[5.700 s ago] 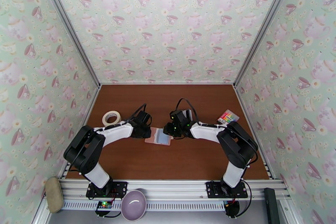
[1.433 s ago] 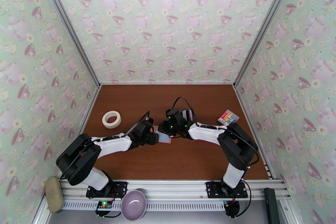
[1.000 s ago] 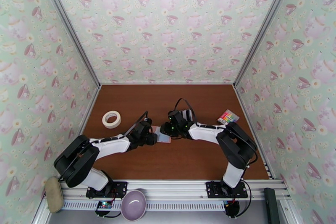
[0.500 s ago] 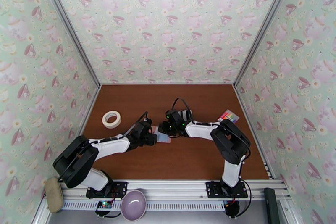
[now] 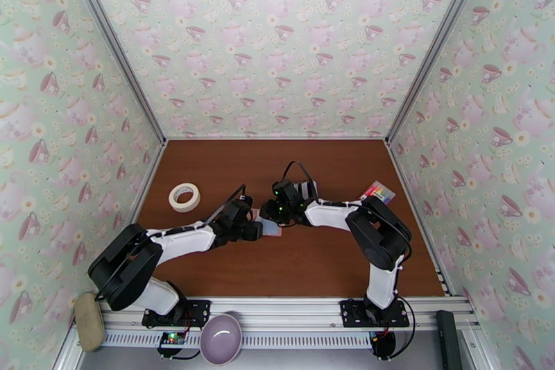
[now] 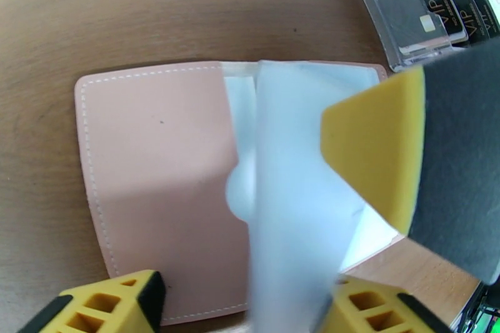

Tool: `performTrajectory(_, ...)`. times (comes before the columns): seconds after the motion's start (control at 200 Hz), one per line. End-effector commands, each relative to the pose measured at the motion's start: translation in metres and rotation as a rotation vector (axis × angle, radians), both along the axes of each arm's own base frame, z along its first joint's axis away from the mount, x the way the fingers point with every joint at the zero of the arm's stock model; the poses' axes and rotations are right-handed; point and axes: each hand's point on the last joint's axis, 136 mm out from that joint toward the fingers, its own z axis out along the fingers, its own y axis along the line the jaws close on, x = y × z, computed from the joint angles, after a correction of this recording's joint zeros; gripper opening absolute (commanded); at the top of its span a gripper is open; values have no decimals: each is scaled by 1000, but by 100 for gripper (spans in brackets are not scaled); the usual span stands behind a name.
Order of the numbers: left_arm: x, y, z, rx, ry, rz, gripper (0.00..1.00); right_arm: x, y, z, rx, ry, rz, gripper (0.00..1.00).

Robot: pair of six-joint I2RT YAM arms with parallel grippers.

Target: Put the credit cards into the card holder

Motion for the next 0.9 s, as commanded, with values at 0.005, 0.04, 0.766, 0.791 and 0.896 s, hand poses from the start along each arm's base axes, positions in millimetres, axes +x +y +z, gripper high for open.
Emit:
performTrajectory(0.005,-16,21,-10,91,82,5,70,5,18,28,95,-26,13,30)
performTrajectory(0.04,-14,22,-6,93,72,6,70,5,21,31,108,-27,14,30)
performTrajectory(0.766,4,48,35,168,2,89,55,-5,72,43,271,23,69,30)
performTrajectory(0.791,3,51,32,176,6,97,54,-4,73,40,269,26,69,30)
performTrajectory(0.896,0,63,20,199,33,124,51,-4,76,33,269,37,69,30)
